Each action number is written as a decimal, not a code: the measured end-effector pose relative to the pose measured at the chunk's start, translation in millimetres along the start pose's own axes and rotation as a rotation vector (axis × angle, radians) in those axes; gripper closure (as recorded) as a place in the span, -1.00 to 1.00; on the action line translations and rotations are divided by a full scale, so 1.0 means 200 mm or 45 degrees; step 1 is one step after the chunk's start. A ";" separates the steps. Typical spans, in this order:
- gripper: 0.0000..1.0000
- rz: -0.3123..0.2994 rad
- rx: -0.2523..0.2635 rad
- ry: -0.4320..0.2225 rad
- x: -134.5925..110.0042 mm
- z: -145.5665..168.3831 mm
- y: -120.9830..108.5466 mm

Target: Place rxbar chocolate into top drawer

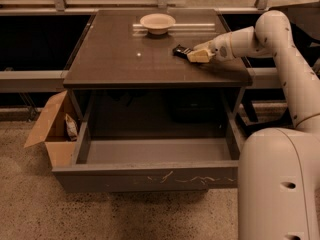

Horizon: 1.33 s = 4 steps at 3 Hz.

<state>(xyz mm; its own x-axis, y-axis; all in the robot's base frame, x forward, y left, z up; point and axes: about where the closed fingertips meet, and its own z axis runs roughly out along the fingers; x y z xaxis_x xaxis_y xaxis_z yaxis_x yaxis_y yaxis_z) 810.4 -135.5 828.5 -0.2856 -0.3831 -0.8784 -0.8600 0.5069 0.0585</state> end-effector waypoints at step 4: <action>1.00 -0.215 -0.158 -0.022 -0.21 -0.12 0.32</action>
Offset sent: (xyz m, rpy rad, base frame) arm -0.0825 0.0223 0.1042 -0.0334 -0.2078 0.2214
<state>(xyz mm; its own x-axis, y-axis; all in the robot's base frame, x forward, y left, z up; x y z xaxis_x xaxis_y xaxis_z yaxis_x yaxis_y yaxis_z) 758.4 -105.4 880.2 -0.1265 -0.4405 -0.8888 -0.9408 0.3374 -0.0333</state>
